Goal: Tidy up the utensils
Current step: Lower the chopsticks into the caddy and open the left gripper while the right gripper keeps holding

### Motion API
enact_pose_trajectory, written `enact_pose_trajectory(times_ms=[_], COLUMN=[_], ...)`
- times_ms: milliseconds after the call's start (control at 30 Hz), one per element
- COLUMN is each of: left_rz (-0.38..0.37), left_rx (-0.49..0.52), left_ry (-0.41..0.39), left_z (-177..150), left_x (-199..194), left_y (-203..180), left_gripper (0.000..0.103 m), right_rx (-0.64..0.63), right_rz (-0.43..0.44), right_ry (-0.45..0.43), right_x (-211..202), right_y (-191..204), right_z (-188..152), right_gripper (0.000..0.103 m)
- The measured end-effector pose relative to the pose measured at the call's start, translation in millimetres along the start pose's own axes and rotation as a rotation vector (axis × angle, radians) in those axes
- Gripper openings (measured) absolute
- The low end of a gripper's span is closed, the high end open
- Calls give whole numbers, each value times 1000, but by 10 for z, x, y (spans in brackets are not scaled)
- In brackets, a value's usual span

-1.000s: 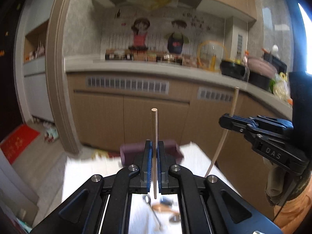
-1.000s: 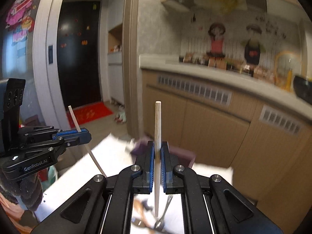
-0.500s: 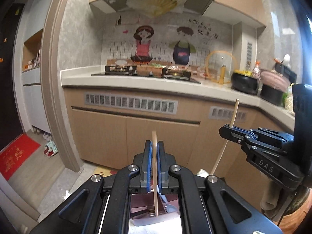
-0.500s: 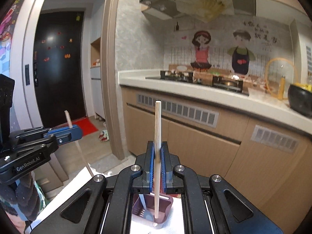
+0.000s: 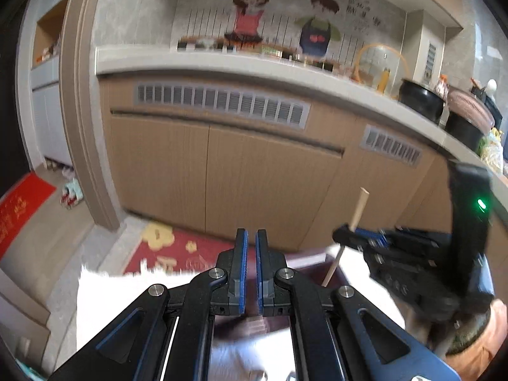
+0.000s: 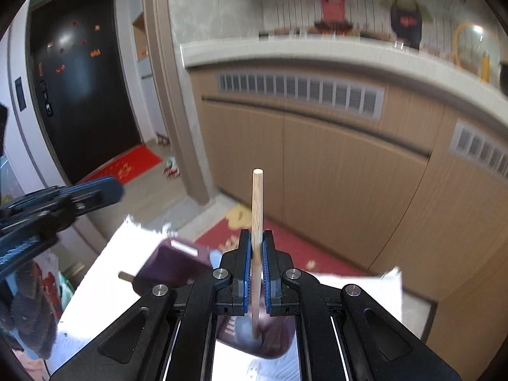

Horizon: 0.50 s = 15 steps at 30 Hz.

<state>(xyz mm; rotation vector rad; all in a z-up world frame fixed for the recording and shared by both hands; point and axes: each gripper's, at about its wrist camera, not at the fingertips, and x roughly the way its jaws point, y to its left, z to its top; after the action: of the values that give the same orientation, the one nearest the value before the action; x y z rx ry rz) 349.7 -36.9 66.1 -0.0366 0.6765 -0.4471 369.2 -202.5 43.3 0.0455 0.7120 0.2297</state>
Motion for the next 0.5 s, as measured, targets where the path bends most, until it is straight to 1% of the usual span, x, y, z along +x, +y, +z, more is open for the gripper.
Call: enact_pose_trajectory(times_ms=[133, 200, 267, 433, 500], left_rz=[-5, -8, -9, -27, -34], left_rx=[-17, -39, -55, -61, -48], left_ry=[109, 158, 194, 299, 333], left_z=[-371, -586, -745, -1117, -1216], left_x=[27, 5, -4, 32, 48], left_y=[70, 109, 127, 80, 28], left_gripper=[7, 14, 17, 18, 22], right_rx=[6, 12, -7, -24, -29], right_rz=[-11, -2, -21, -22, -27], right_ry=[19, 30, 27, 34, 35], right_x=[129, 149, 144, 103, 73], right_y=[-13, -11, 16, 75, 109], right_z=[-110, -124, -142, -159, -164], right_gripper=[7, 7, 8, 8, 7])
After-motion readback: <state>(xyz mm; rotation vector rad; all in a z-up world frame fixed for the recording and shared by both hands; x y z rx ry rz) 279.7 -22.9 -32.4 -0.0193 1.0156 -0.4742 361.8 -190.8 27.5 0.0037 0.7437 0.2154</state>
